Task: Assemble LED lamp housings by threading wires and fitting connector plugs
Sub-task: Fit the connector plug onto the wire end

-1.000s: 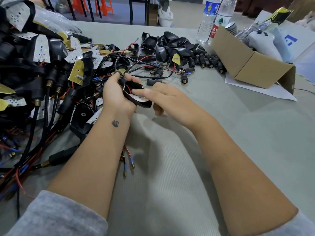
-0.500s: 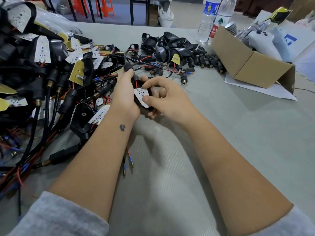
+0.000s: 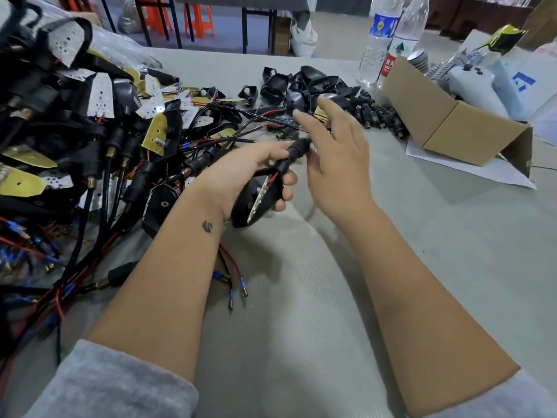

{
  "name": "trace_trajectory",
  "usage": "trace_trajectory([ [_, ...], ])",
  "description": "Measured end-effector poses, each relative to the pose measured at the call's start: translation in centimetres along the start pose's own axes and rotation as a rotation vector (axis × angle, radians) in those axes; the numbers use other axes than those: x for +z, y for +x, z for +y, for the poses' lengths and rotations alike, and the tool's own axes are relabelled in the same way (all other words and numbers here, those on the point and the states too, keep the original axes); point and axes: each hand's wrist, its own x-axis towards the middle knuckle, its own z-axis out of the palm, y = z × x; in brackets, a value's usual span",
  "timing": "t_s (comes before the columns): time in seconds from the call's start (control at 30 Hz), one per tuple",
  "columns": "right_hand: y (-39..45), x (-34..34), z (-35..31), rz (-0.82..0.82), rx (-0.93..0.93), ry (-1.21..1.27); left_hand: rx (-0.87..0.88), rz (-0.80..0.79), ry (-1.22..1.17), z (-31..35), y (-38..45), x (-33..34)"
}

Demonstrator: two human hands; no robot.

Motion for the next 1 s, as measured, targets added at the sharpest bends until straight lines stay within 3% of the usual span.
trace_trajectory([
  [0.23, 0.3, -0.3, 0.9, -0.081, -0.045, -0.029, -0.010, -0.032, -0.201, 0.8, -1.9, 0.2],
  [0.47, 1.8, -1.9, 0.9, -0.068, -0.089, -0.134, 0.080, 0.189, -0.227, 0.9, -4.5, -1.8],
  [0.73, 1.8, -2.5, 0.8, -0.076, -0.013, -0.135, 0.444, 0.475, -0.060, 0.5, -5.3, -2.0],
  [1.0, 1.3, -2.5, 0.2, -0.141, -0.068, 0.015, 0.489, 0.756, 0.094, 0.4, -4.9, -2.5],
])
